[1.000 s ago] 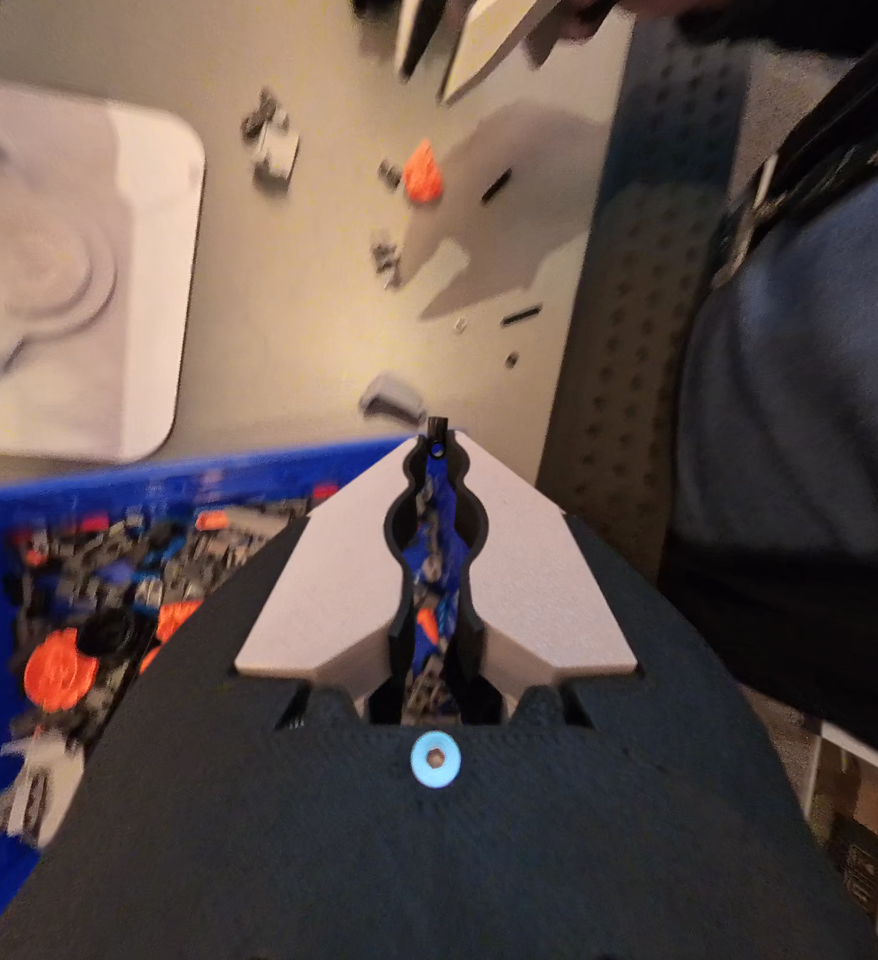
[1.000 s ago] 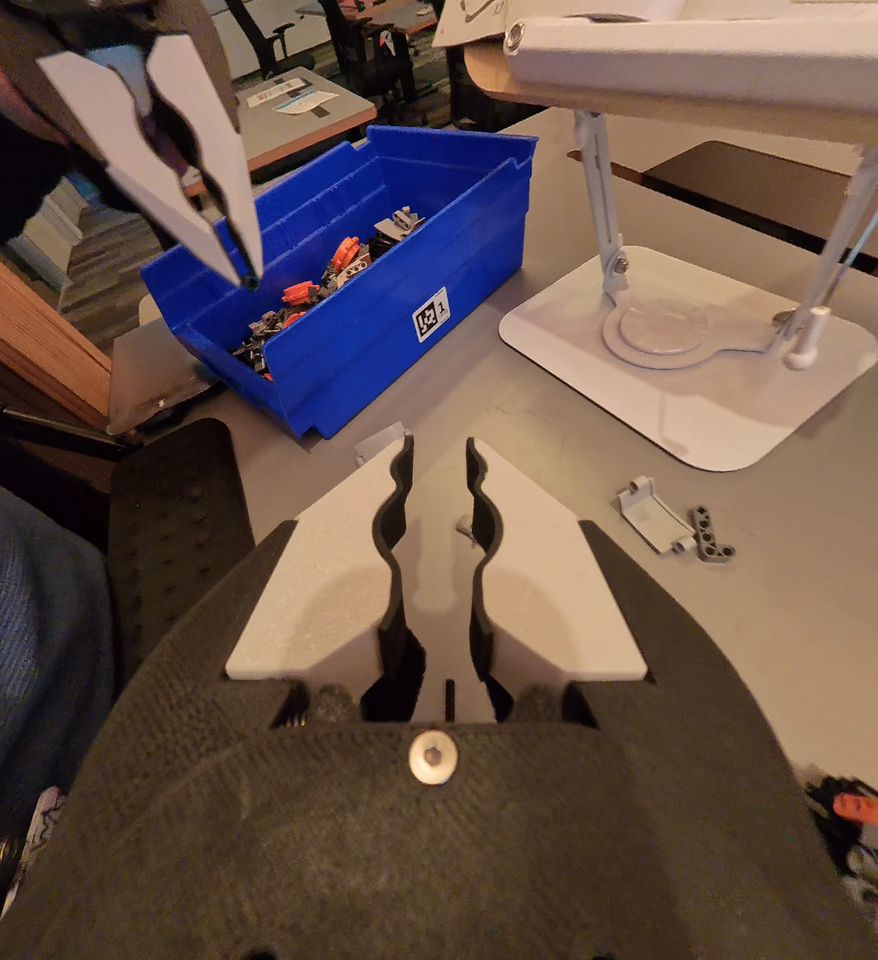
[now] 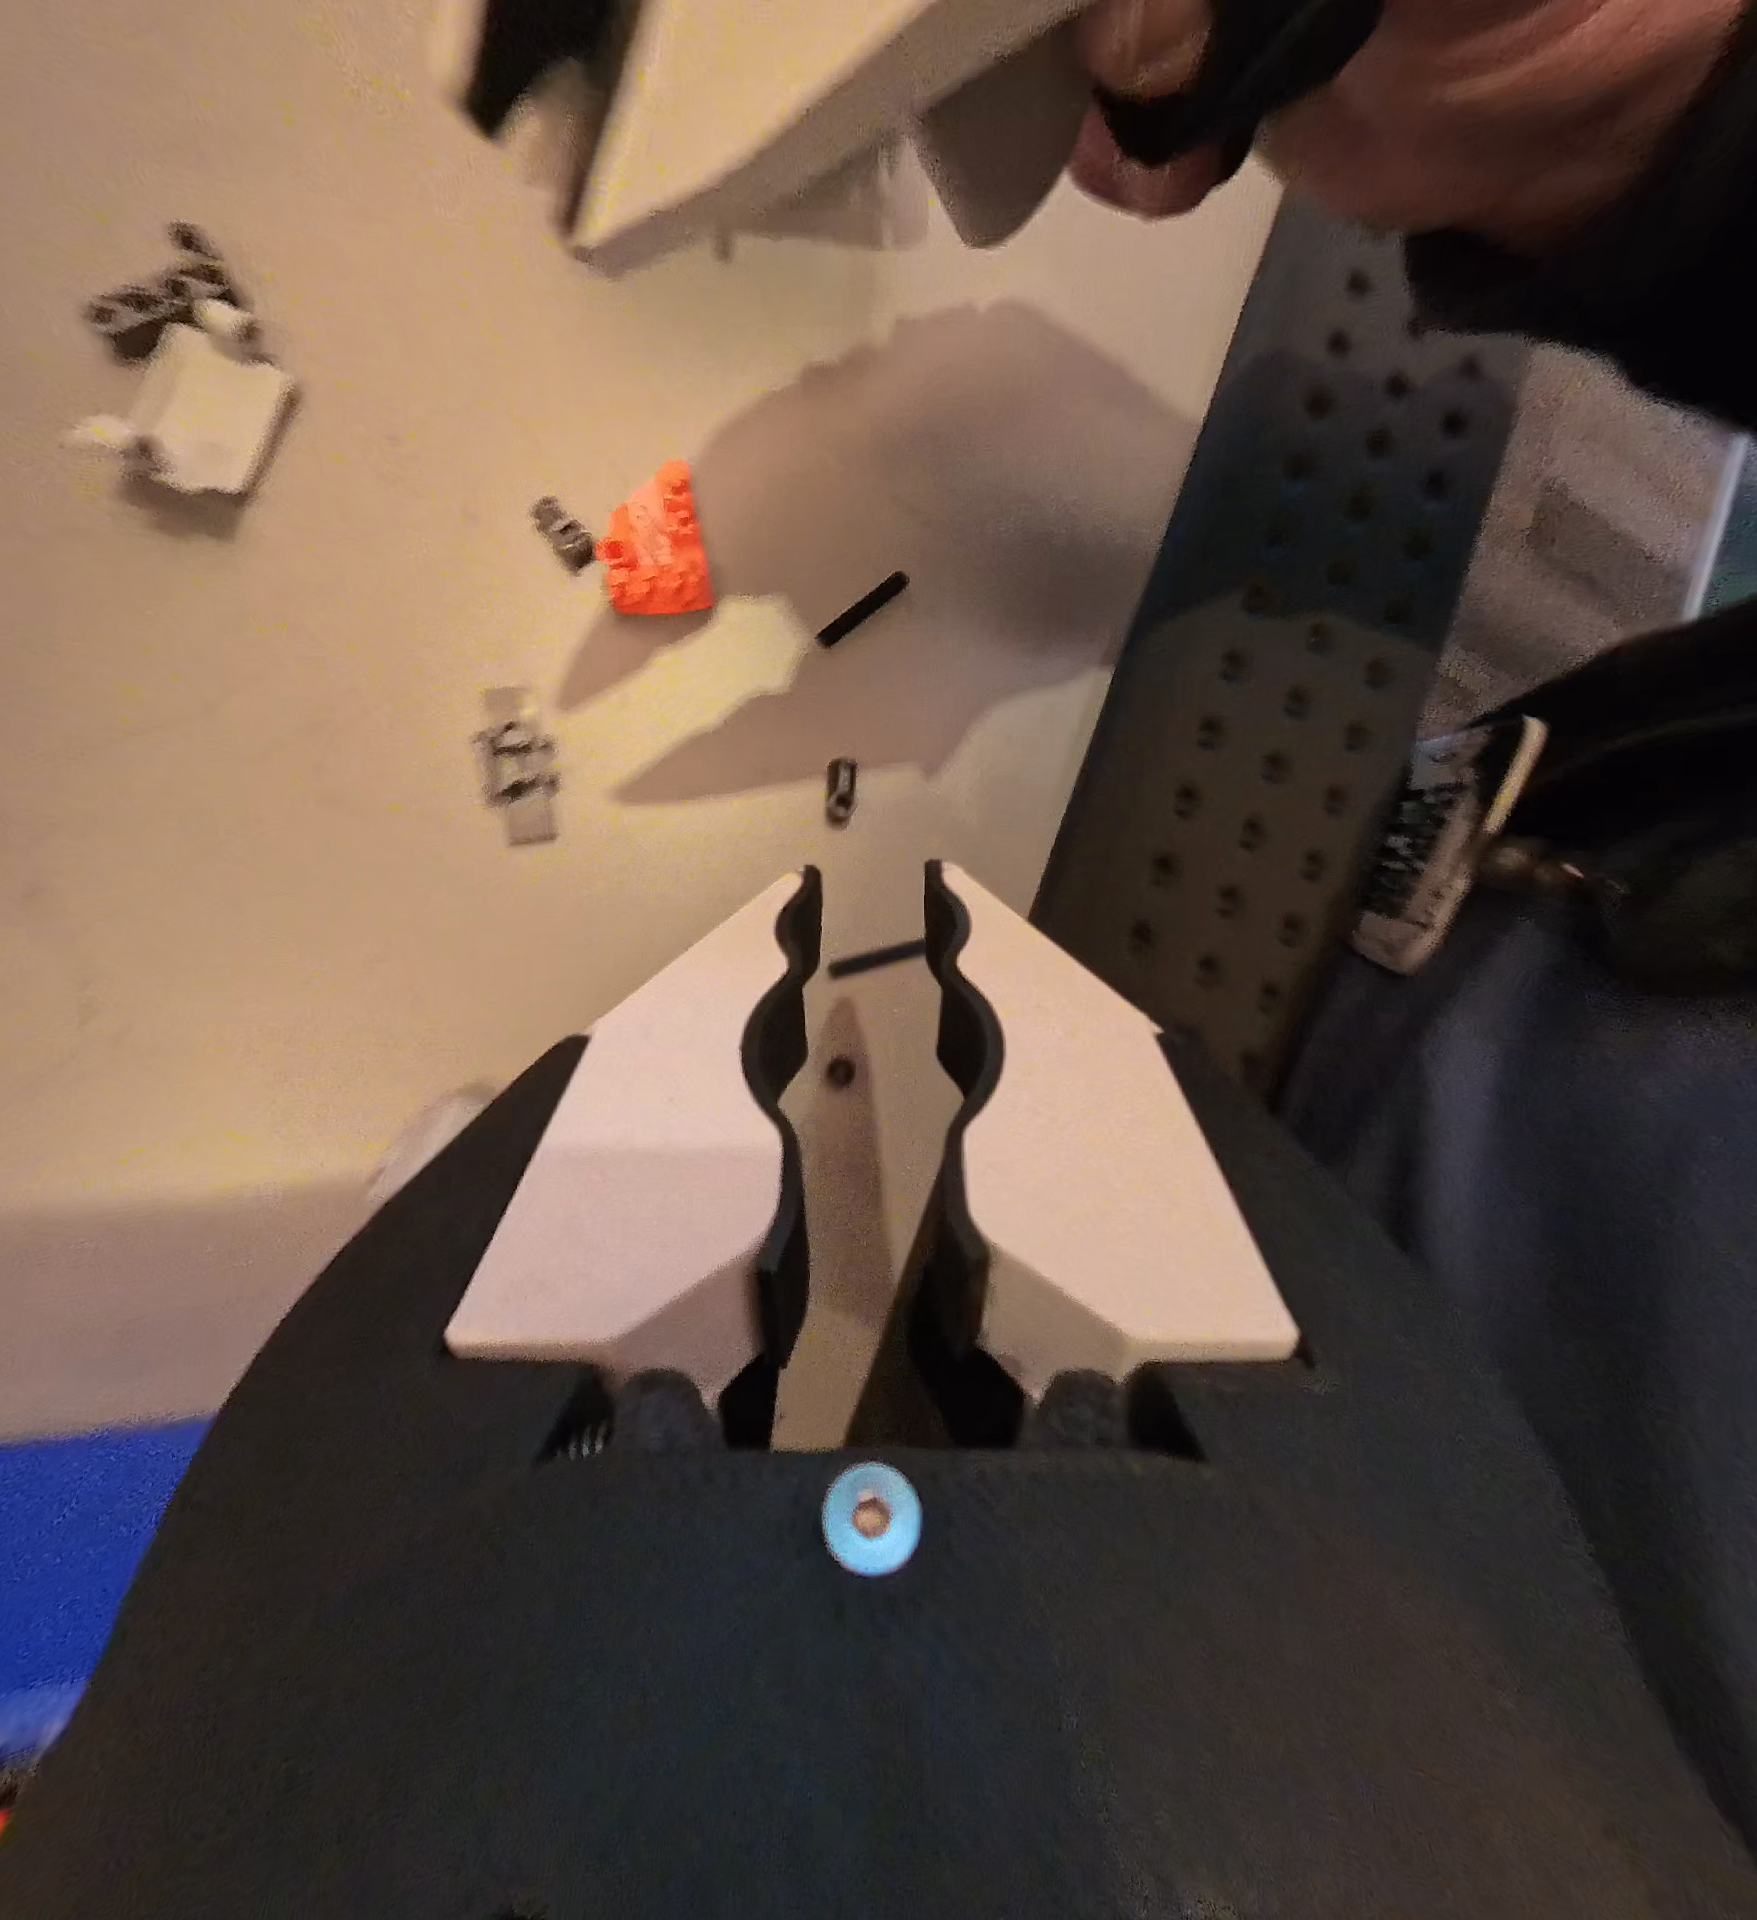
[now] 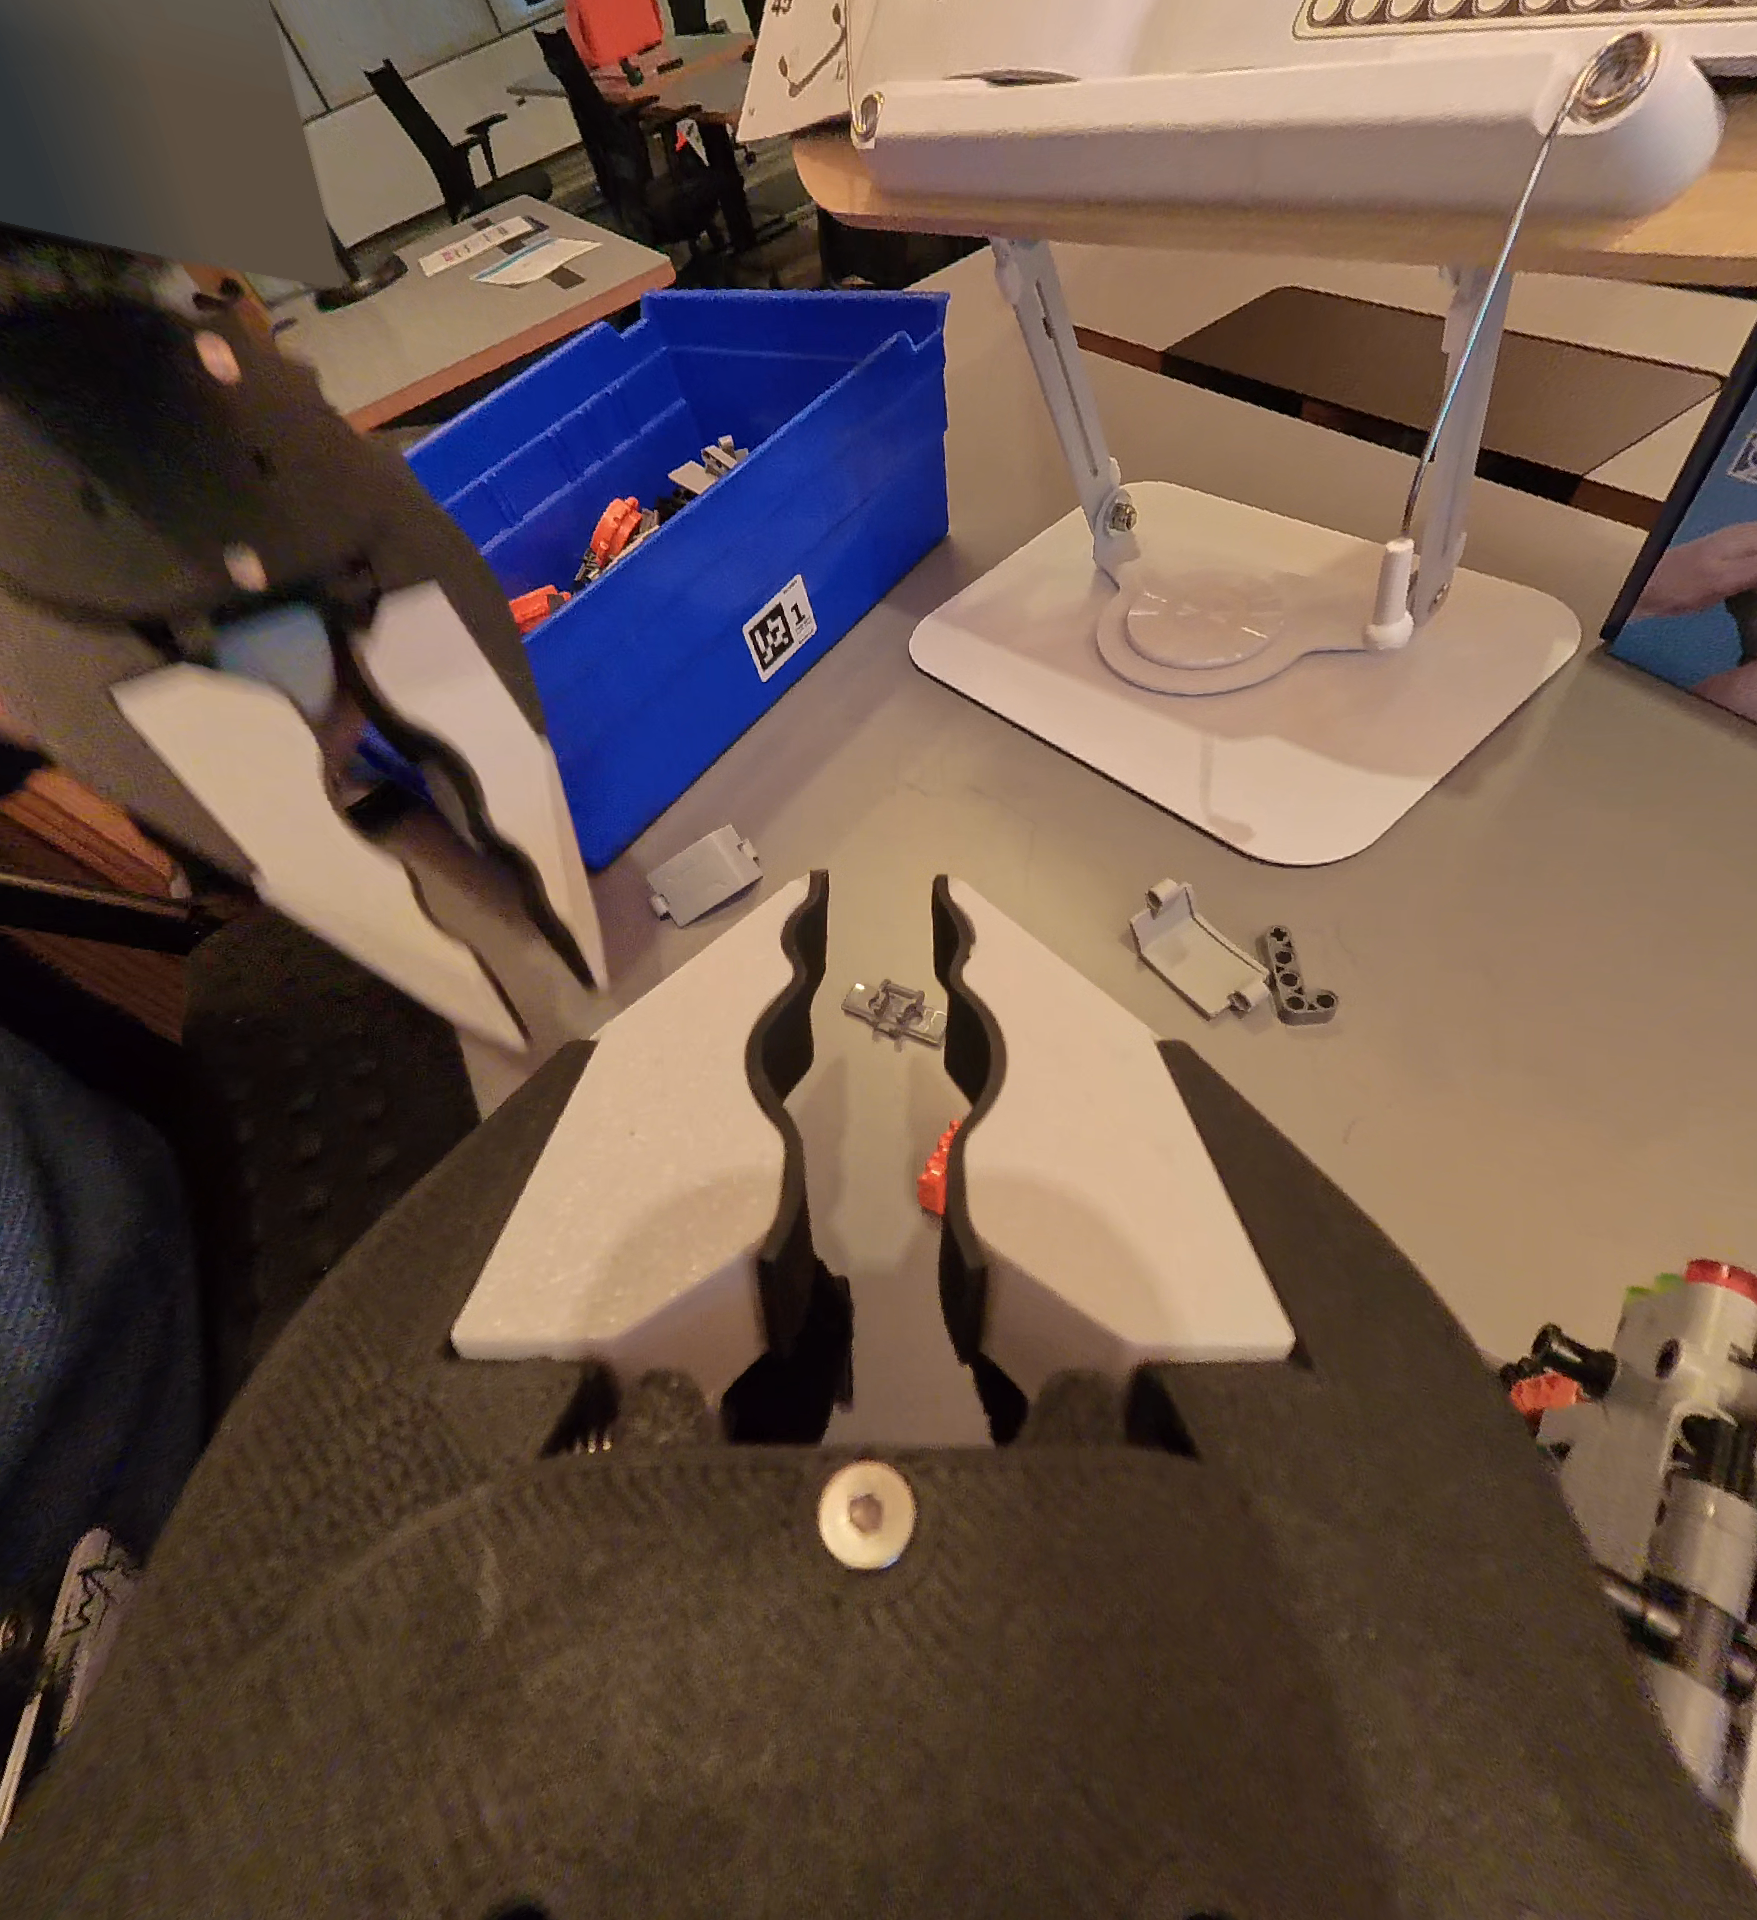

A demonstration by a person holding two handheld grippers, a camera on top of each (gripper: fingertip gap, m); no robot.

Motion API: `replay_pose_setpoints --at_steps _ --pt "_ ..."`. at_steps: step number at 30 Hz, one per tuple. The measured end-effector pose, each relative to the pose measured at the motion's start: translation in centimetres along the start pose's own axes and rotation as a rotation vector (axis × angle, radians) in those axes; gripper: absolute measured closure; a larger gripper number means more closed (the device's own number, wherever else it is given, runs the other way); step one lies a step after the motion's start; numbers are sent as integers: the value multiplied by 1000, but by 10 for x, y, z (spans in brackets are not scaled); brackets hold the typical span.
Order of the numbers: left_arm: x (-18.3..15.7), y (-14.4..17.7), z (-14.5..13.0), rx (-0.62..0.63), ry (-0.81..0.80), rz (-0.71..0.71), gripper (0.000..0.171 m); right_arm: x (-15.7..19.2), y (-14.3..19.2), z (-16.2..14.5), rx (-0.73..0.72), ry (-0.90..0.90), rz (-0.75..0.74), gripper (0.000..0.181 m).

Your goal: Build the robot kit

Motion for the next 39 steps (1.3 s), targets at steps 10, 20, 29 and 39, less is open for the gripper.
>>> replay_pose_setpoints --at_steps 10,20,29,39 --pt "113 129 -88 219 13 104 162 5 -20 -8 -13 -19 55 164" --pt "101 85 -140 410 -50 -65 159 8 -28 -20 5 -55 59 164" --pt "116 110 -155 552 -51 -50 153 10 -33 -21 13 -55 59 164" --pt "100 106 -191 894 -138 -138 148 8 -37 -25 -7 -74 72 164"
Point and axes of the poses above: each gripper's, where its closed fingertips meet, y back along the fingers, z out of its top, x = y × z across the jaws, the point moved 6 cm from there along y, back along the fingers, and after that the axes turned 4 degrees about z, right-handed, at the moved point
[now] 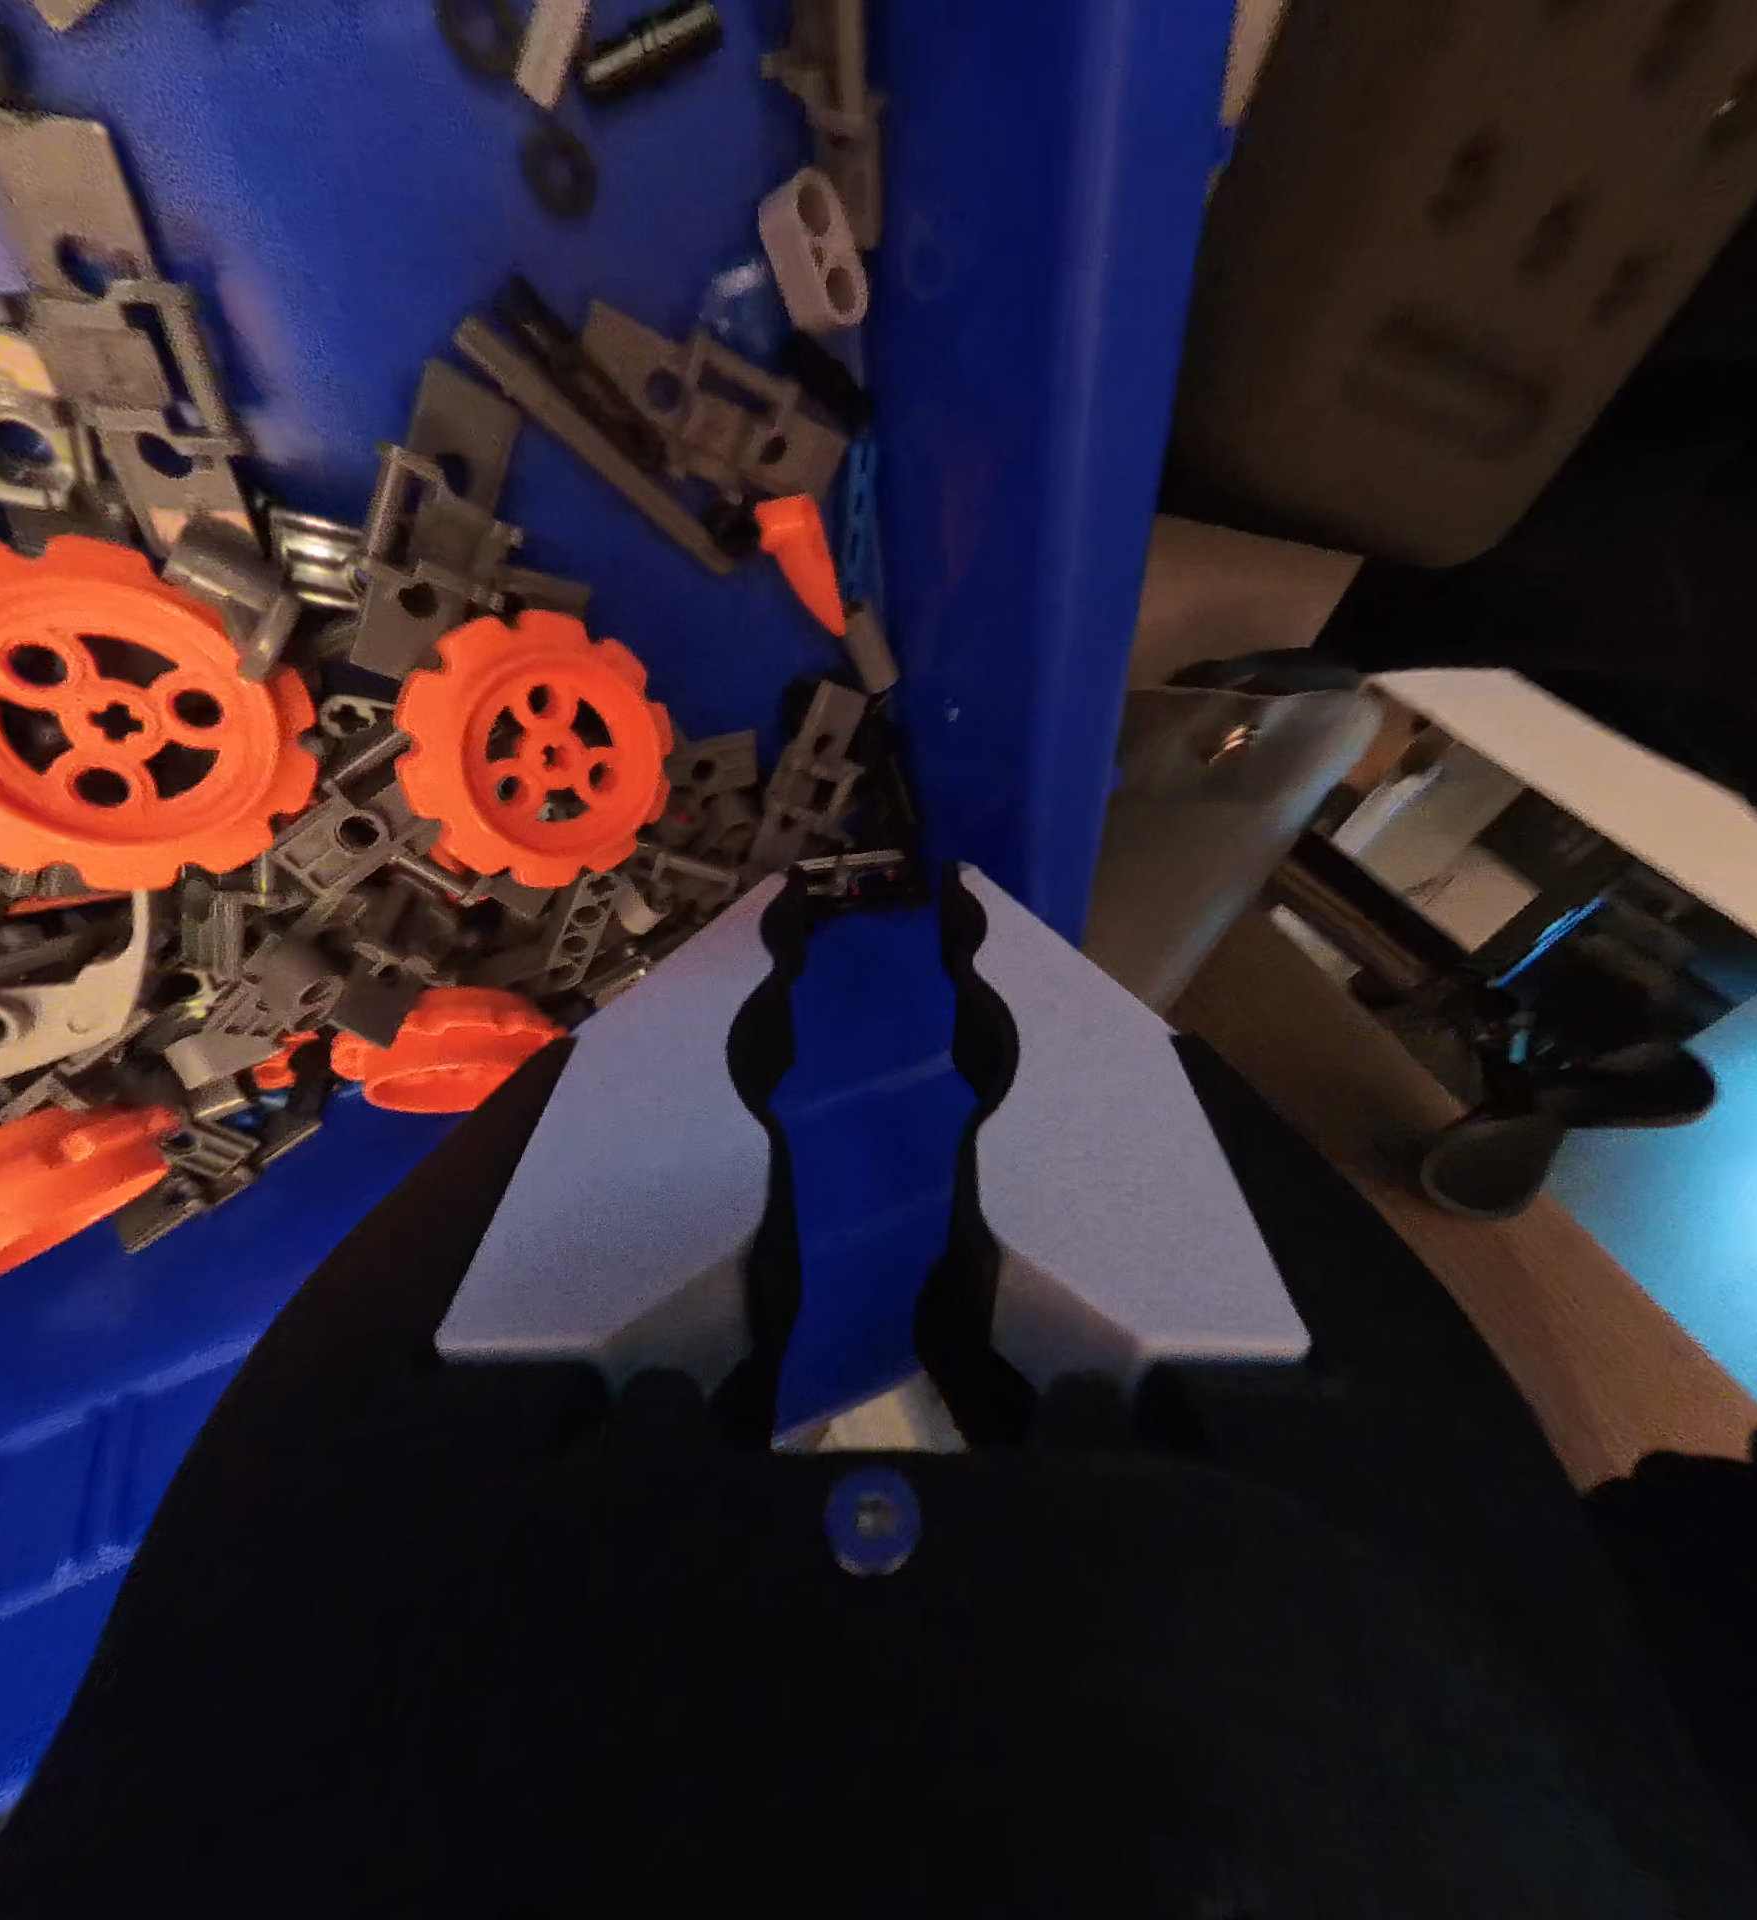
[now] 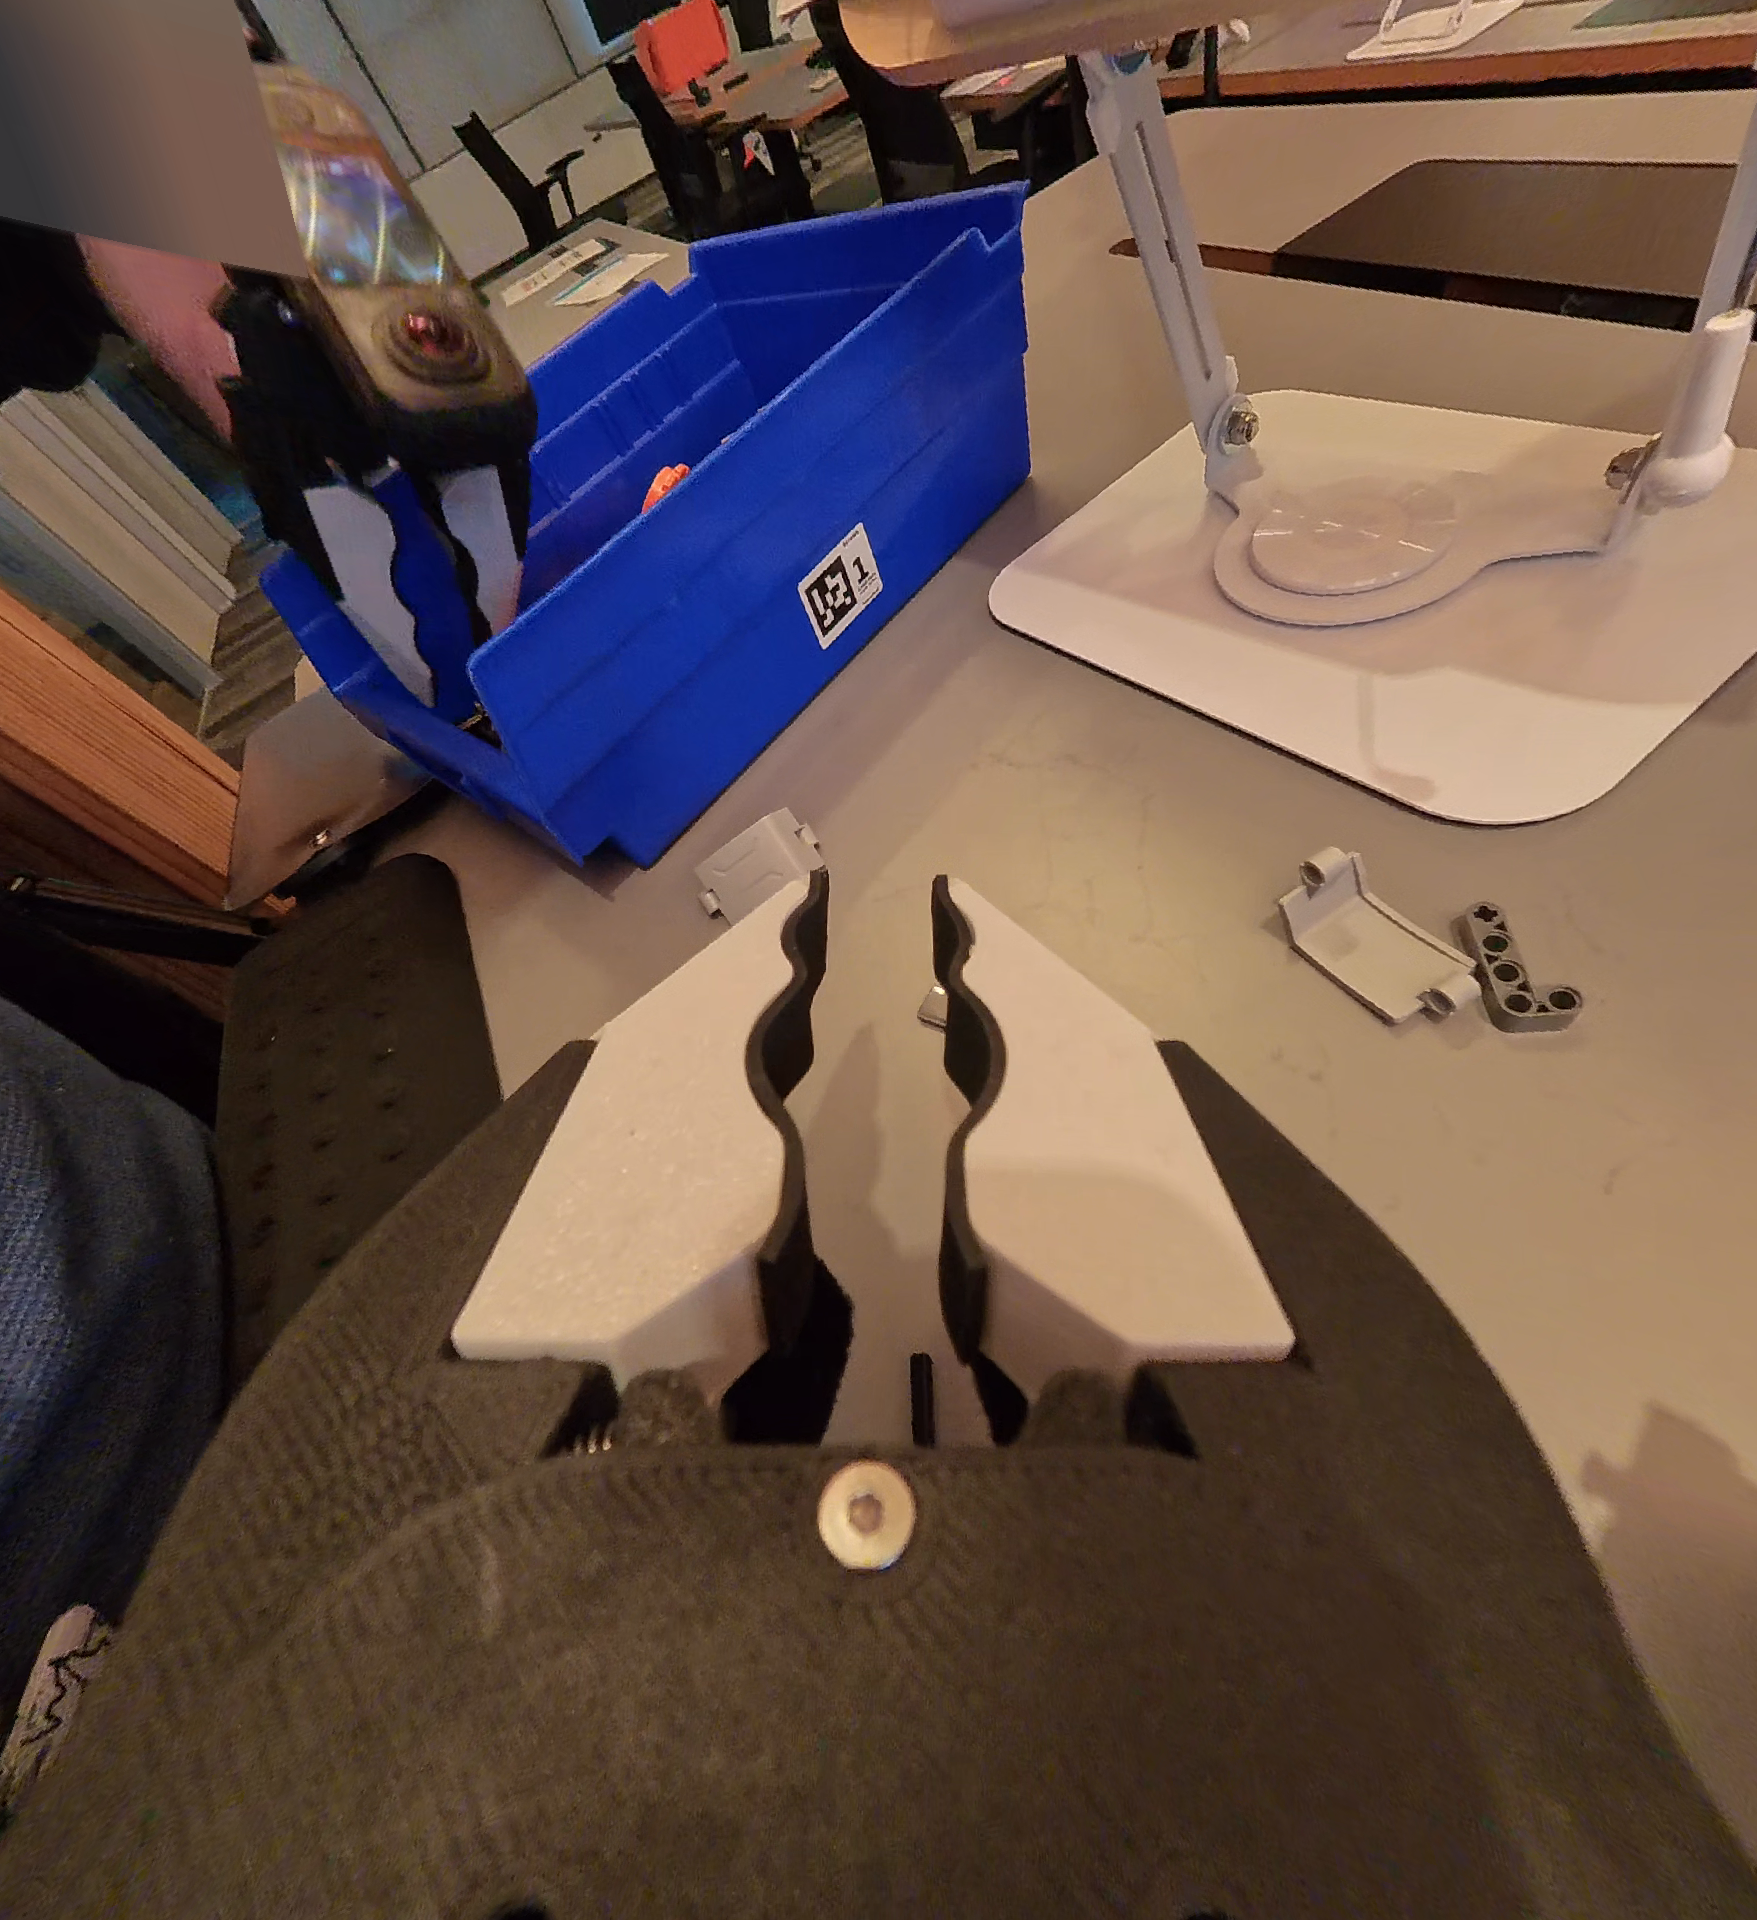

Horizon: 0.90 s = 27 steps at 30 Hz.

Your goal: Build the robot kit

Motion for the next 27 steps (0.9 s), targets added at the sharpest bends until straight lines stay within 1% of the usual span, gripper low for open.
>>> replay_pose_setpoints --at_steps 2,5,6,10,12,13,14,16,18,20,23,27 --pt "1 -7 -2 71 -18 26 147 -1 1 0 -5 -3 0 164" --pt "2 -17 -1 127 -61 70 146 -2 3 -1 -9 -5 -3 164" --pt "2 -18 0 134 -73 82 148 -2 3 -1 -11 -6 -4 164" --pt "10 -17 7 81 -69 127 158 -4 5 -3 -19 -16 -5 164" --pt "14 -13 14 16 -44 126 163 -4 5 -3 -21 -18 -5 165" --pt "19 -10 18 -14 -31 155 166 -4 6 -3 -21 -18 -6 165" --pt "23 -6 22 -48 -17 179 166 -4 6 -3 -20 -18 -7 165" --pt "29 2 28 -139 11 174 165 -4 6 -3 -21 -19 -7 165" --pt "33 10 28 -194 40 147 160 -4 6 -2 -20 -18 -8 165" --pt "37 20 24 -235 56 151 158 -4 7 -2 -22 -19 -8 165" --pt "37 30 14 -258 56 130 158 -4 6 -4 -22 -27 -6 165" --pt "21 23 7 -222 1 51 158 -5 5 -5 -24 -31 -1 165"
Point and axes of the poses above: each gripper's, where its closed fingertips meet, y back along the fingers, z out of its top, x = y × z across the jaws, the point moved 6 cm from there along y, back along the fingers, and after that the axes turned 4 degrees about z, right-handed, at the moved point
